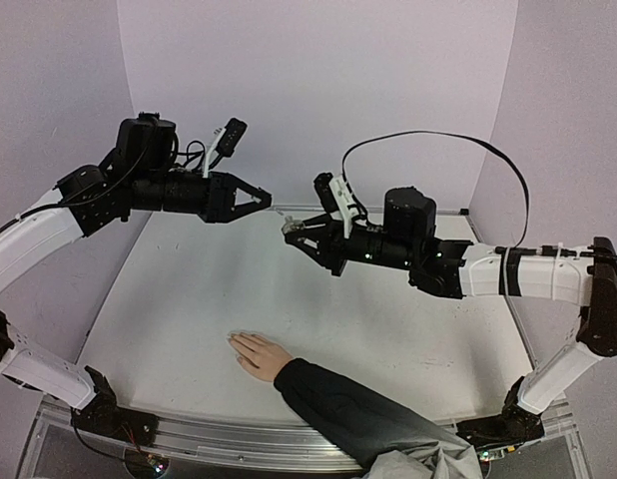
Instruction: Paint the nails
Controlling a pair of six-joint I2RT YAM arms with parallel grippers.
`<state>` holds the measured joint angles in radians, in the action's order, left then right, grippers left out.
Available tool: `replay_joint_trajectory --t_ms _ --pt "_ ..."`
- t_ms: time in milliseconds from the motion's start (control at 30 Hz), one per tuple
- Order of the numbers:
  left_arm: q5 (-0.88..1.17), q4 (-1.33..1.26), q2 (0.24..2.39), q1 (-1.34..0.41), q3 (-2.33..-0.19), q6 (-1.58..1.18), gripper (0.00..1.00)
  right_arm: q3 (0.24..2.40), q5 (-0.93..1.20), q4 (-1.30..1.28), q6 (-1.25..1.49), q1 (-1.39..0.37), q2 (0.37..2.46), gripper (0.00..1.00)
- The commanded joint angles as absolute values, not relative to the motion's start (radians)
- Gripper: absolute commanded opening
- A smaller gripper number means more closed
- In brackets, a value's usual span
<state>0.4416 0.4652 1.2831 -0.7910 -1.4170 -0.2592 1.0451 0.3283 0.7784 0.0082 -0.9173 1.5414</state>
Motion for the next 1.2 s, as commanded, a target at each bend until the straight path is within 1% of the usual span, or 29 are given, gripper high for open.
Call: replay_joint_trajectory --t_ms 0,67,400,1167 --pt "0.419 0.448 1.27 -0.785 -1.465 -0.256 0.0 1.113 0.36 0.862 0.009 -0.924 1.54 0.0" --pt "0.413 0.448 1.273 -0.785 -1.462 -0.254 0.0 1.118 0.377 0.862 -0.028 -0.925 1.543 0.0" --pt "0.375 0.448 1.268 -0.783 -1.465 -0.237 0.0 1.132 0.405 0.854 -0.039 -0.925 1.567 0.0" --pt "0.412 0.448 1.286 -0.781 -1.448 -0.253 0.0 1.158 0.407 0.863 -0.055 -0.927 1.583 0.0"
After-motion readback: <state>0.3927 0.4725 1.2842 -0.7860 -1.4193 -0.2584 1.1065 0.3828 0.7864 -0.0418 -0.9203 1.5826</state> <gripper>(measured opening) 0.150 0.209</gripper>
